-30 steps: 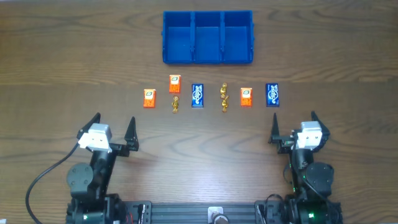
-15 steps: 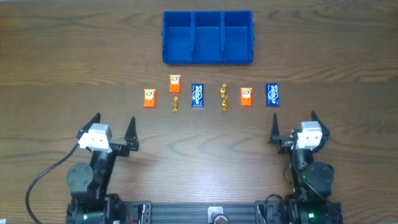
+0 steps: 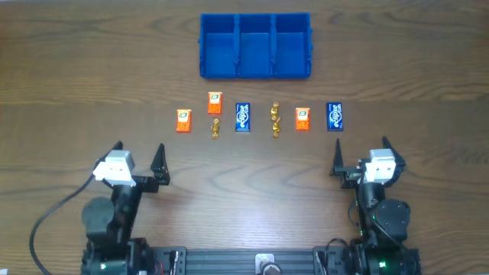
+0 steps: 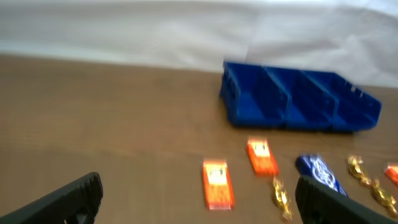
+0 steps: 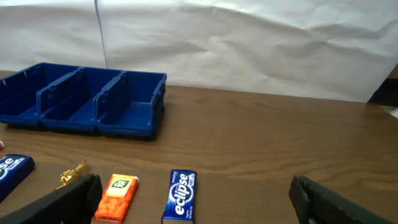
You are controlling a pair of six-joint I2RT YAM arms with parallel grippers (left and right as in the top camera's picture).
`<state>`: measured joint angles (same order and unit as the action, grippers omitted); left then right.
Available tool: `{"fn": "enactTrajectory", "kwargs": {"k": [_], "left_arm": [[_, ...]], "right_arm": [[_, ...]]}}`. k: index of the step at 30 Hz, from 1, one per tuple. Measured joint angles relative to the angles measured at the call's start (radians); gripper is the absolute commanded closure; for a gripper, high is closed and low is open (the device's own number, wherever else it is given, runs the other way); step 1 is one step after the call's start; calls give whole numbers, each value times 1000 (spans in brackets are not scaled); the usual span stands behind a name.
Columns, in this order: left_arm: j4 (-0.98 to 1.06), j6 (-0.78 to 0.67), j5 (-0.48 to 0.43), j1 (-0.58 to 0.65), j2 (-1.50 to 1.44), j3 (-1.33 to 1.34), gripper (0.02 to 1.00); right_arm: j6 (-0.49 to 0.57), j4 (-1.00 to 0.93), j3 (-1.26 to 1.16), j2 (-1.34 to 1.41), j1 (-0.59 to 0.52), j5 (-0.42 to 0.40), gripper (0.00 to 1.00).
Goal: Sort Candies Into Trays
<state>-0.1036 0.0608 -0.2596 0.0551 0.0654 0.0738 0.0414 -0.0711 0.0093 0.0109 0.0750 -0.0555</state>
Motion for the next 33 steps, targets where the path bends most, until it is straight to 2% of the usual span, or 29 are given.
{"fn": "enactTrajectory", "kwargs": {"k": [3, 11, 14, 20, 26, 33], "left_arm": [[-103, 27, 0, -1, 150, 130, 18], [-458, 52, -12, -11, 692, 745, 20], [-584, 47, -16, -37, 922, 898, 20], [-635, 31, -23, -111, 1305, 1040, 18], [-611, 19, -21, -175, 1577, 1072, 20], [-613, 12, 45, -239, 1794, 1157, 18]], "right_arm": [[0, 1, 0, 0, 0, 0, 3], [0, -1, 0, 0, 0, 0, 3], [0, 0, 0, 0, 0, 0, 3], [0, 0, 0, 0, 0, 0, 3], [0, 0, 0, 0, 0, 0, 3], [0, 0, 0, 0, 0, 0, 3]]}}
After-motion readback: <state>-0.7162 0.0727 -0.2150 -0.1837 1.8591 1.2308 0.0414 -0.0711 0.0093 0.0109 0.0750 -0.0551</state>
